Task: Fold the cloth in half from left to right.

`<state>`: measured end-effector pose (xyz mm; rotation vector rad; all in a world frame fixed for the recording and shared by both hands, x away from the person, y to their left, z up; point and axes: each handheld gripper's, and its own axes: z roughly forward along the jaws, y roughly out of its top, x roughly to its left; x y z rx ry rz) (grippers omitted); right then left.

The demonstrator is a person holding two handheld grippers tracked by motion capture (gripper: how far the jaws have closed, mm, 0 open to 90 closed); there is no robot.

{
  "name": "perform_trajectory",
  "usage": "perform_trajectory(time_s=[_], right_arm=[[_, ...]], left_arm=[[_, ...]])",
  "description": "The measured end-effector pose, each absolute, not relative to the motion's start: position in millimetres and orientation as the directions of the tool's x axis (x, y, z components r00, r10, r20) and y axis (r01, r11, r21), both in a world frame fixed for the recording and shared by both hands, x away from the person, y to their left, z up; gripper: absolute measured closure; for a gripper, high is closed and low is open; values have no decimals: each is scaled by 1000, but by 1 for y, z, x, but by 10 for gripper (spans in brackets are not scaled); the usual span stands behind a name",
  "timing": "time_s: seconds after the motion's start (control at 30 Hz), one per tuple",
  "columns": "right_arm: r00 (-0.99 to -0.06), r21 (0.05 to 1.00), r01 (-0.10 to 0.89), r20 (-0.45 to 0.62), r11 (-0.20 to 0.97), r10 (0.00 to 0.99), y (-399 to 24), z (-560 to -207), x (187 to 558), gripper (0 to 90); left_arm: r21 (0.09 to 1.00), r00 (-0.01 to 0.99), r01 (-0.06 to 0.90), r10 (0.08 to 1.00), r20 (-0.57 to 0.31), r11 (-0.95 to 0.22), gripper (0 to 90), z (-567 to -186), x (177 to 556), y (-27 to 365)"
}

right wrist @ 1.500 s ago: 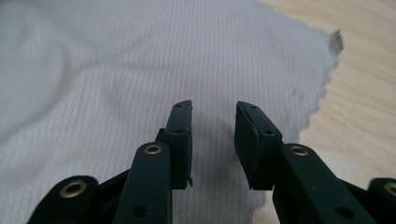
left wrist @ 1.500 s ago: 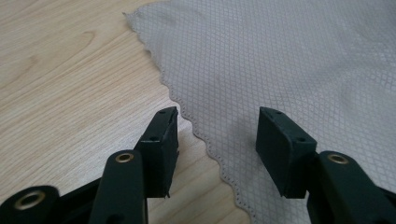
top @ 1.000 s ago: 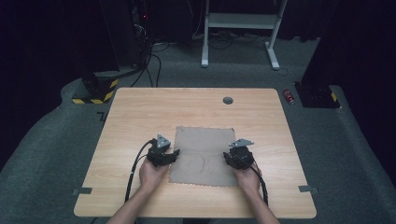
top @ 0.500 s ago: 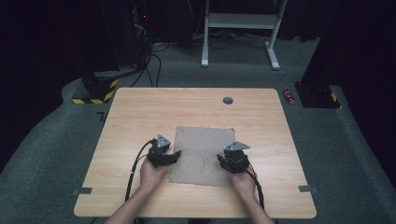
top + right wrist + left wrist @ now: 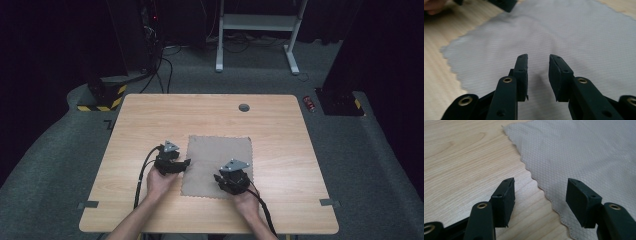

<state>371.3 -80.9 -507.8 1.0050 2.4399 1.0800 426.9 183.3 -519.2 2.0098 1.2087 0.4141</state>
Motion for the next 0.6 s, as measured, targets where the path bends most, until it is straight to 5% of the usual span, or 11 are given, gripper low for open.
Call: perform_trajectory(time_s=[0.6], right_arm=[[-808, 746, 423, 52, 515, 587, -25, -517, 344, 702]], left_arm=[[697, 480, 657, 872, -92, -288, 403, -491, 482, 175]])
